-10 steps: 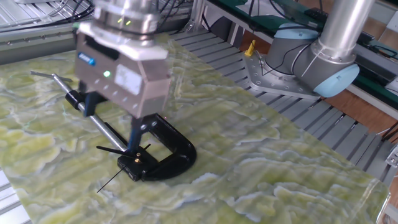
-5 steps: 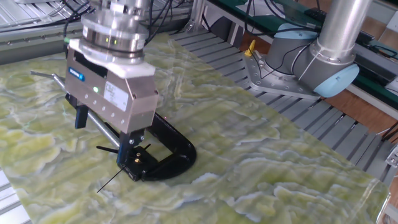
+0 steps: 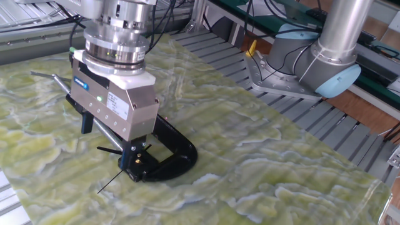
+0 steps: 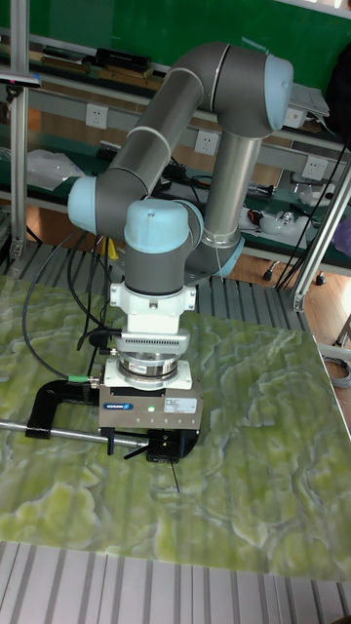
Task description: Turn the hands of a clock
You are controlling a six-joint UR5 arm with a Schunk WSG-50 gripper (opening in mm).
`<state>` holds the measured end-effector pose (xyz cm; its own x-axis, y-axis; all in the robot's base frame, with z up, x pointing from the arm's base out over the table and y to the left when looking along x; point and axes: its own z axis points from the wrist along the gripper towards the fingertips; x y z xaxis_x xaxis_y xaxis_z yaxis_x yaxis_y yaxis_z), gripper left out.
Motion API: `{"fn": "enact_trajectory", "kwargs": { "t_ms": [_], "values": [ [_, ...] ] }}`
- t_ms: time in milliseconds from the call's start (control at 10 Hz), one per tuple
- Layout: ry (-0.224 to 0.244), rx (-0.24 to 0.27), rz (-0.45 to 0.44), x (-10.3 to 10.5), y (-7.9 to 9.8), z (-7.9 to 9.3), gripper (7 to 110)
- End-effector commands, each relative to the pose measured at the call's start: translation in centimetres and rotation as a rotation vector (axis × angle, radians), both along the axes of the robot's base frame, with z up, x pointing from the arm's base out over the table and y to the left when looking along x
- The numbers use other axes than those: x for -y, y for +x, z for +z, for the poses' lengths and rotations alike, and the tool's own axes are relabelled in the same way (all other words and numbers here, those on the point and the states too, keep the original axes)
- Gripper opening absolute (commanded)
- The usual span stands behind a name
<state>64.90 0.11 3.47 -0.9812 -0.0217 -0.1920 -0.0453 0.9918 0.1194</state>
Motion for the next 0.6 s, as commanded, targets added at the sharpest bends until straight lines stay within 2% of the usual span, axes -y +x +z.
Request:
{"fn": "enact_trajectory", "kwargs": {
  "t_ms": [0, 100, 200, 300, 500],
  "values": [
    [0.011, -0.003, -0.017, -0.1, 0.2, -0.5, 44],
    [0.015, -0.005, -0.023, -0.2, 0.1, -0.7, 44],
    [0.058, -0.025, -0.038, -1.1, -0.3, -0.8, 44],
    [0.069, -0.034, -0.046, -1.3, -0.5, -0.8, 44],
    [0.049, -0.045, -0.04, -0.6, -1.2, -1.0, 44]
  ]
}}
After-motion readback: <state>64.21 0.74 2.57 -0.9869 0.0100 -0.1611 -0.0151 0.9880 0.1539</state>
